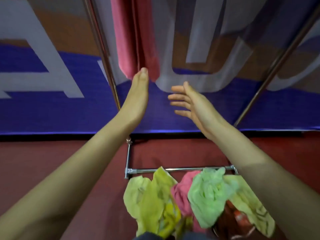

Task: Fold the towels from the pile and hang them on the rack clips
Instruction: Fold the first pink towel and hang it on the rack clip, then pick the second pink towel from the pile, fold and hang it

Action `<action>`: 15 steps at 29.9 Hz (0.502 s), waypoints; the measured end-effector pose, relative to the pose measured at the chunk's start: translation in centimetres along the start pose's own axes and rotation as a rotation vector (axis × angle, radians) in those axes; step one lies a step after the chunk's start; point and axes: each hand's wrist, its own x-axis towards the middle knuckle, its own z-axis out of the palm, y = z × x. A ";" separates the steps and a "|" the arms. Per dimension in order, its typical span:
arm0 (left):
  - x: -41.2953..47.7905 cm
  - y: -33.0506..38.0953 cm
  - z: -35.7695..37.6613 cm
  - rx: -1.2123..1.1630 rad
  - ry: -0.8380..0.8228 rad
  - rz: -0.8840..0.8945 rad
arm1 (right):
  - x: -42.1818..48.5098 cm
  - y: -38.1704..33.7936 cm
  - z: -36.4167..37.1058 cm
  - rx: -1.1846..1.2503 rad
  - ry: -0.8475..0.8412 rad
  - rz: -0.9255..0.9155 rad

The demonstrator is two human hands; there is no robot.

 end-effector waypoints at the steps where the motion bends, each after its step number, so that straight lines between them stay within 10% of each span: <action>1: -0.3 -2.0 0.7 -0.012 -0.022 -0.065 | -0.2 2.3 -0.4 0.005 0.006 0.051; 15: -6.7 -31.0 7.5 0.080 -0.404 -0.767 | -1.9 33.3 -4.5 -0.093 0.096 0.734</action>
